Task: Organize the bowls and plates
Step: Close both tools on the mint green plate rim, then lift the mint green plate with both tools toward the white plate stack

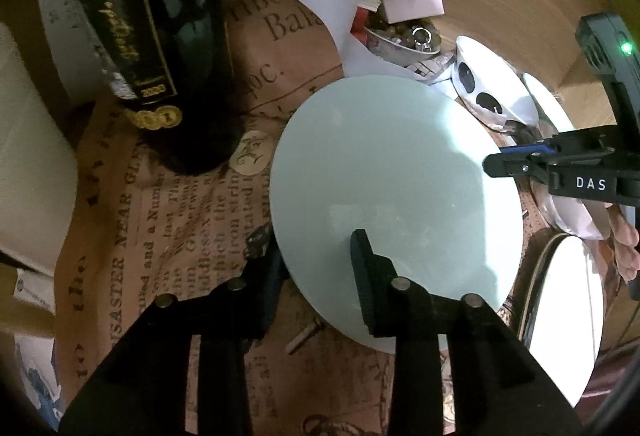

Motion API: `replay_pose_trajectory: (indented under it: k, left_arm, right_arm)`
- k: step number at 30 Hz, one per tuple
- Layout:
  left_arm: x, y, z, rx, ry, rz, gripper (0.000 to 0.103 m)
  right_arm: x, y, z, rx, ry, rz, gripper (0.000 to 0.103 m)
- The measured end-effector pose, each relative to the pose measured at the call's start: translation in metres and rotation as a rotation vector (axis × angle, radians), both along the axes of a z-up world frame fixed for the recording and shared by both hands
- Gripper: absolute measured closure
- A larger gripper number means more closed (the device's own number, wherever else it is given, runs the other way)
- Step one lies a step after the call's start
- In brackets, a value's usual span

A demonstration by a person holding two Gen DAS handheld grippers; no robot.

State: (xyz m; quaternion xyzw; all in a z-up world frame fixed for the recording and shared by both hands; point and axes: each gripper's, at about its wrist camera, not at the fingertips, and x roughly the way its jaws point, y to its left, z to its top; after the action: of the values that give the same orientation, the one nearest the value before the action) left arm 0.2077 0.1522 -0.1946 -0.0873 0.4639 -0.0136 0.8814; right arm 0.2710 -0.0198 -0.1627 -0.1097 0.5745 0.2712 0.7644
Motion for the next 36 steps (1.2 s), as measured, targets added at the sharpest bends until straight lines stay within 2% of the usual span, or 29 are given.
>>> replay_pose_trajectory:
  k: [5, 11, 17, 24, 36]
  left_arm:
    - [-0.011, 0.0, 0.014, 0.012, -0.044, 0.018, 0.076]
    - [-0.022, -0.006, 0.035, 0.013, -0.11, 0.021, 0.076]
    - [-0.032, -0.015, 0.056, 0.017, -0.165, 0.021, 0.076]
    - [-0.05, -0.025, 0.068, 0.019, -0.201, 0.005, 0.076]
    - [-0.081, -0.05, 0.071, 0.003, -0.213, -0.047, 0.076]
  right_arm:
    - [-0.009, -0.014, 0.013, 0.078, -0.013, -0.026, 0.088]
    - [-0.021, -0.034, 0.036, 0.13, -0.063, -0.041, 0.088]
    - [-0.048, -0.053, 0.071, 0.16, -0.116, -0.06, 0.088]
    - [-0.073, -0.064, 0.083, 0.176, -0.161, -0.087, 0.088]
    - [-0.103, -0.095, 0.073, 0.175, -0.243, -0.145, 0.088]
